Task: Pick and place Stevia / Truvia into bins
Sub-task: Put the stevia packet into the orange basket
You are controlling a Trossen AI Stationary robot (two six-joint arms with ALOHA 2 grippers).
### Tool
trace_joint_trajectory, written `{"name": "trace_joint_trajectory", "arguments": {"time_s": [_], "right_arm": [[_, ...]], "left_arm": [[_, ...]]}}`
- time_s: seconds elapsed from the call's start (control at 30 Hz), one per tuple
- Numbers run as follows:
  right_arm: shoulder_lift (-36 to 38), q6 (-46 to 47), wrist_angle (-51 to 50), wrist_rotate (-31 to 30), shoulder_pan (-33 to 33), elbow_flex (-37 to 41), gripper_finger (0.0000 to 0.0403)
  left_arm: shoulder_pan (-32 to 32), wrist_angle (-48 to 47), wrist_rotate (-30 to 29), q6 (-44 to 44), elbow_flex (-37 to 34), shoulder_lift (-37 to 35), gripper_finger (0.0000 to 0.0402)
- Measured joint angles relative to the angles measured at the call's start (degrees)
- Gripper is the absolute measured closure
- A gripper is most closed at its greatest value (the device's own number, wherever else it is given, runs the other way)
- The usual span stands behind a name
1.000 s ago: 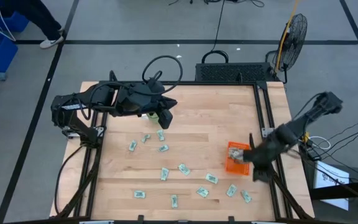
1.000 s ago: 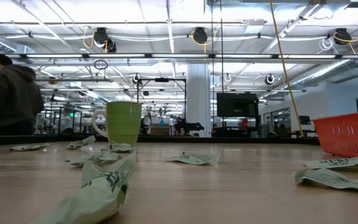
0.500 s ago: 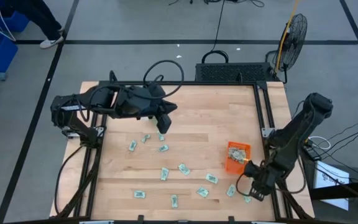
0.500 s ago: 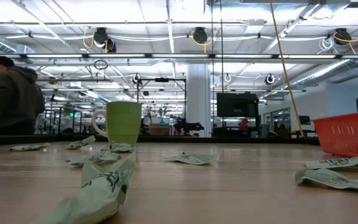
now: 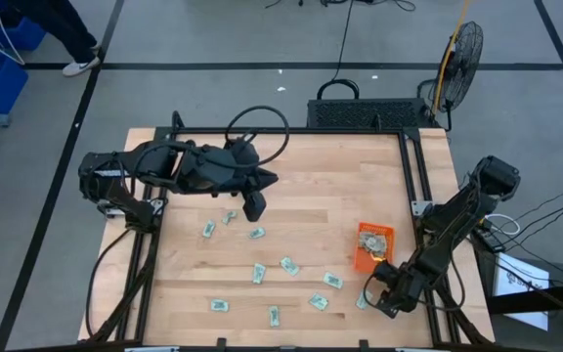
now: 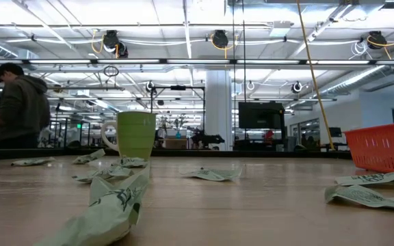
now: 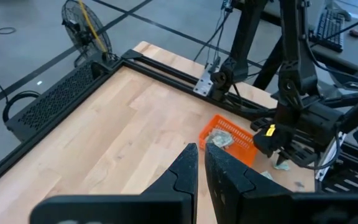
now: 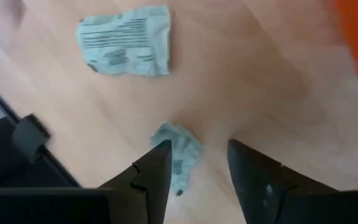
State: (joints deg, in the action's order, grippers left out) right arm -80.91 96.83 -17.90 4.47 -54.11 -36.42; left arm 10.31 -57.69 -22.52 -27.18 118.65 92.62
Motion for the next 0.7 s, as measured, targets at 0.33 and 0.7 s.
{"name": "trace_joint_trajectory", "arguments": {"time_s": [0.33, 0.7], "right_arm": [[-1.4, 1.6, 0.0, 0.0, 0.0, 0.3, 0.0318], [-1.0, 7.7, 7.9, -0.3, 0.0, 0.5, 0.0394]], "left_arm": [[0.0, -3.4, 0.1, 0.0, 0.0, 0.0, 0.0364], [0.0, -10.3, 0.1, 0.3, 0.0, 0.0, 0.0364]]}}
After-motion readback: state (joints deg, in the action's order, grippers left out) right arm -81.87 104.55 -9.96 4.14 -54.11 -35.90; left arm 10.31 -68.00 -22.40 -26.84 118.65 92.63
